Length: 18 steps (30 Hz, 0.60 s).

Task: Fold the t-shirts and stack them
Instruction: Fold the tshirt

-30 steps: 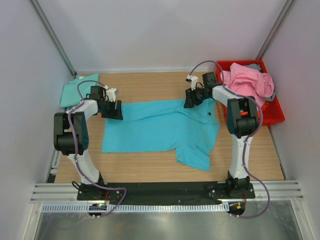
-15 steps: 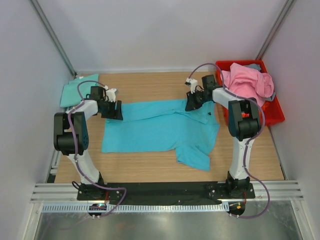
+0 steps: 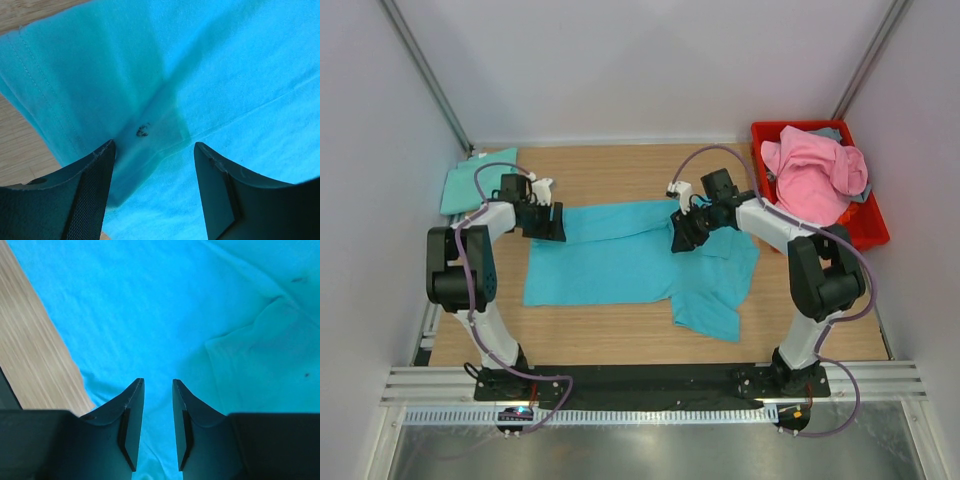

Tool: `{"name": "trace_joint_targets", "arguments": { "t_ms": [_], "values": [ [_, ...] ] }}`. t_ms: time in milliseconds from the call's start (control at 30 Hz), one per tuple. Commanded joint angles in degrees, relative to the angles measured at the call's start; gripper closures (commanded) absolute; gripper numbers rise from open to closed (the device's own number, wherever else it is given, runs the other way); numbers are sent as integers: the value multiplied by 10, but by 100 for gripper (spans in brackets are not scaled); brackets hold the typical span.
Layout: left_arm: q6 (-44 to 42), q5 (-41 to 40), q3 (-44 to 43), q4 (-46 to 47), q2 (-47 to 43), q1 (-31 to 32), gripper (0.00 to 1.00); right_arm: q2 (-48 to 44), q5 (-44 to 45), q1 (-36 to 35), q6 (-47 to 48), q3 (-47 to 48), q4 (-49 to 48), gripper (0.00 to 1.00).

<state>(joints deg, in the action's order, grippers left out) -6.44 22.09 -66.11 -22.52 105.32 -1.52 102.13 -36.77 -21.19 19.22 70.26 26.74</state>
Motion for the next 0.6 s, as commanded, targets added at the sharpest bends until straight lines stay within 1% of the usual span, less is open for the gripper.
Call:
{"name": "trace_joint_targets", "arguments": {
  "t_ms": [0, 100, 200, 300, 367, 467, 567],
  "values": [
    [-4, 3, 5, 3, -30, -1, 34, -38, -5, 2, -10, -27, 8, 63],
    [-5, 2, -2, 1, -28, 0, 34, -65, 41, 5, -5, -38, -11, 63],
    [-5, -5, -35, -11, -17, 0, 34, -77, 51, 26, -20, -41, -43, 62],
    [1, -5, -68, -38, -6, 0, 34, -70, 66, 37, -30, -37, -70, 60],
    [4, -13, -75, -42, -8, 0, 34, -69, 83, 44, -38, -46, -110, 58],
    [3, -28, -86, -45, -12, 0, 34, -54, 121, 50, -54, -45, -151, 56],
    [5, -32, -109, -70, 10, 0, 34, -15, 180, 52, -74, -36, -181, 53]
  ]
}}
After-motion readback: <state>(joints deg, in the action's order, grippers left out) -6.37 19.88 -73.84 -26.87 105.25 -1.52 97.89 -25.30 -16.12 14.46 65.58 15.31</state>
